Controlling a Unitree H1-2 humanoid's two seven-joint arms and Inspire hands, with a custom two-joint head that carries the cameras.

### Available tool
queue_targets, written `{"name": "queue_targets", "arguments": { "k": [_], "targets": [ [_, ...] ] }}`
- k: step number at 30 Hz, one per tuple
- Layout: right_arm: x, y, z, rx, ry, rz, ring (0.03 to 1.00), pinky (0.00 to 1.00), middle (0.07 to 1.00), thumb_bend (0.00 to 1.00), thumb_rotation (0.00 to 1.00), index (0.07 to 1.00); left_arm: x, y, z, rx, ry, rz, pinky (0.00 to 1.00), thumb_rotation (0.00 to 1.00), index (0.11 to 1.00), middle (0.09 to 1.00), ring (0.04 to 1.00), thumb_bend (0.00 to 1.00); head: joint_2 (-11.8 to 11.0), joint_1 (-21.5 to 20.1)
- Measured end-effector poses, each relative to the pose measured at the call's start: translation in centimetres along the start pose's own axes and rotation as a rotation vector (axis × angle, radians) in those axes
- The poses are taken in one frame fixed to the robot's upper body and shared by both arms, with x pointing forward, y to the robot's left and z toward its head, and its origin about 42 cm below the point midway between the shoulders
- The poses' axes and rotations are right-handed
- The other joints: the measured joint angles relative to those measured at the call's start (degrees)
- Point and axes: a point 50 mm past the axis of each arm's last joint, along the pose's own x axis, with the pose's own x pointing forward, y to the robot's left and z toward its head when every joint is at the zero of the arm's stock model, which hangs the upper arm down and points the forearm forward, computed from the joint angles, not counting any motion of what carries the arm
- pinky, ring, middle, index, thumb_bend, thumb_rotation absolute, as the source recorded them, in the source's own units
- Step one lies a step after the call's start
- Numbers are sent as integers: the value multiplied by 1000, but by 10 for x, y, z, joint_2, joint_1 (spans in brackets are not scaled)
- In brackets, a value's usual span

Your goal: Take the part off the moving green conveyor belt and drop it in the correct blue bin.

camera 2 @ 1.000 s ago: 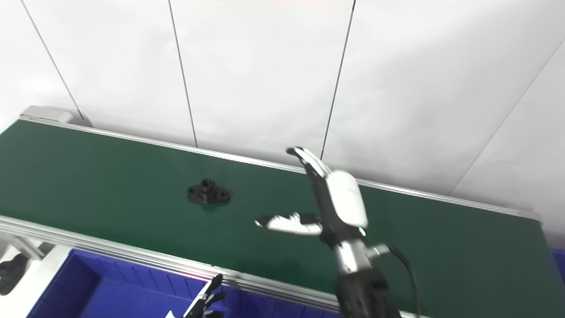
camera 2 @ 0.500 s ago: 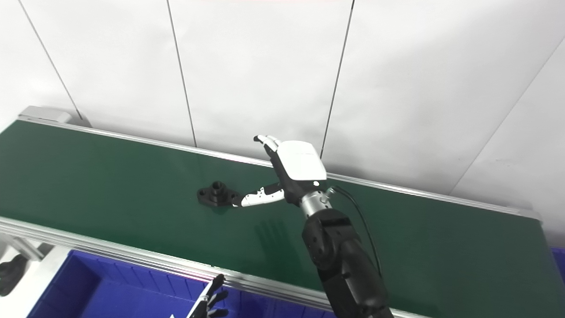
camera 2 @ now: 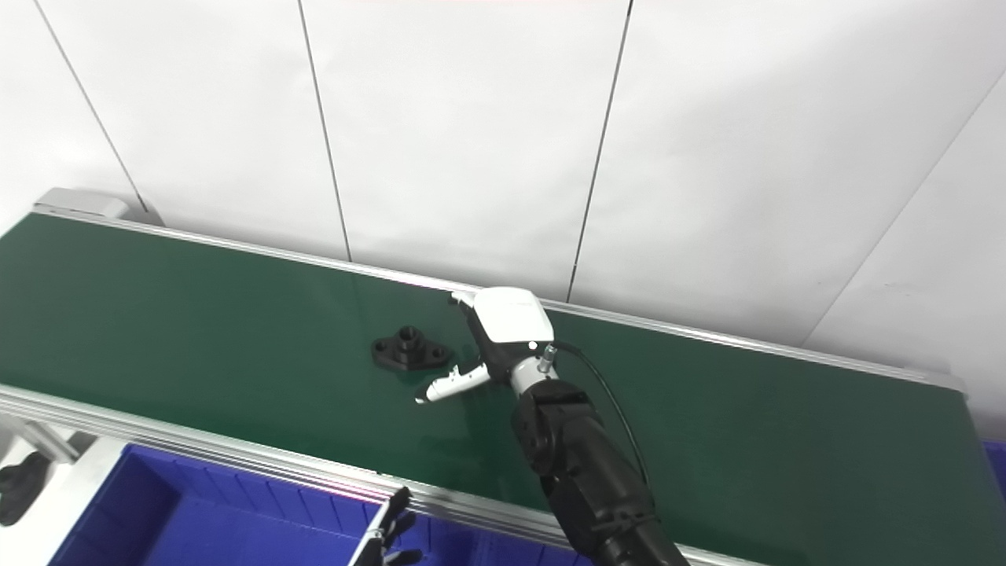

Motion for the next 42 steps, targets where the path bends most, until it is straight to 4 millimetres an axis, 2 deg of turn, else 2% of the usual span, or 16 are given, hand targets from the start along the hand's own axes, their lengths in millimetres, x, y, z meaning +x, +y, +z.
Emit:
{"name": "queue_targets", "arguments": {
  "k": [5, 8, 10, 16, 18, 25, 27, 29, 31, 32, 33, 34, 35, 37, 39, 42],
  "targets": [
    [1, 11, -1, -10, 16, 15, 754, 686, 817, 1000, 636, 843, -4, -1, 2, 6, -2, 0, 750, 801, 1000, 1000, 976, 890, -1, 11],
    [2, 12, 2, -13, 28, 8, 735, 664, 802, 1000, 651, 838, -6, -1, 4, 8, -2, -4, 744, 806, 1000, 1000, 959, 940, -2, 17],
    [3, 15, 3, -15, 33, -1, 734, 667, 797, 1000, 644, 836, -9, -1, 7, 7, -4, 2, 752, 787, 1000, 1000, 957, 913, -3, 18],
    [2, 17, 2, -15, 42, -15, 728, 667, 787, 1000, 642, 833, -11, -1, 9, 2, -2, -3, 711, 754, 1000, 1000, 944, 895, -7, 22],
    [2, 17, 2, -14, 44, -17, 715, 645, 789, 1000, 657, 836, -11, -2, 9, -8, -1, -11, 735, 733, 1000, 1000, 962, 913, -7, 25],
    [3, 16, 1, -6, 60, -20, 686, 604, 778, 996, 652, 829, -11, -3, 8, -28, 7, -35, 725, 724, 1000, 1000, 969, 941, -7, 28],
    [3, 16, 1, -2, 64, -26, 641, 564, 741, 970, 637, 804, -11, -3, 8, -28, 8, -36, 734, 716, 1000, 1000, 965, 933, -6, 28],
    [2, 17, 2, 5, 64, -34, 375, 289, 496, 827, 617, 714, -11, -3, 8, -30, 9, -40, 751, 712, 1000, 1000, 975, 947, -6, 28],
    [3, 19, 6, 19, 62, -48, 311, 234, 430, 790, 610, 688, -11, -3, 8, -38, 16, -44, 750, 711, 1000, 1000, 972, 954, -4, 30],
    [3, 20, 8, 24, 61, -58, 262, 194, 366, 709, 541, 567, -11, -3, 8, -37, 19, -47, 733, 709, 1000, 1000, 963, 953, -3, 30],
    [4, 23, 11, 33, 58, -67, 245, 180, 344, 681, 517, 525, -11, -3, 8, -36, 21, -49, 727, 709, 1000, 1000, 959, 953, -3, 30],
    [3, 26, 13, 39, 55, -73, 223, 164, 313, 580, 303, 496, -11, -3, 8, -35, 24, -50, 735, 707, 1000, 1000, 973, 970, -4, 31],
    [2, 31, 15, 47, 47, -79, 215, 158, 303, 539, 205, 487, -11, -3, 8, -34, 31, -56, 733, 710, 1000, 1000, 970, 976, -4, 31],
    [-1, 40, 20, 74, 30, -94, 206, 149, 295, 516, 136, 485, -12, -2, 10, -30, 38, -71, 730, 711, 1000, 1000, 964, 973, -2, 33],
    [-4, 49, 25, 99, 33, -107, 202, 146, 292, 514, 126, 485, -12, -2, 11, -29, 39, -80, 731, 708, 1000, 1000, 965, 969, -1, 33],
    [-6, 51, 27, 118, 36, -133, 187, 130, 281, 510, 128, 488, -12, -2, 11, -28, 43, -85, 723, 705, 1000, 1000, 962, 966, -1, 33]
  ]
}}
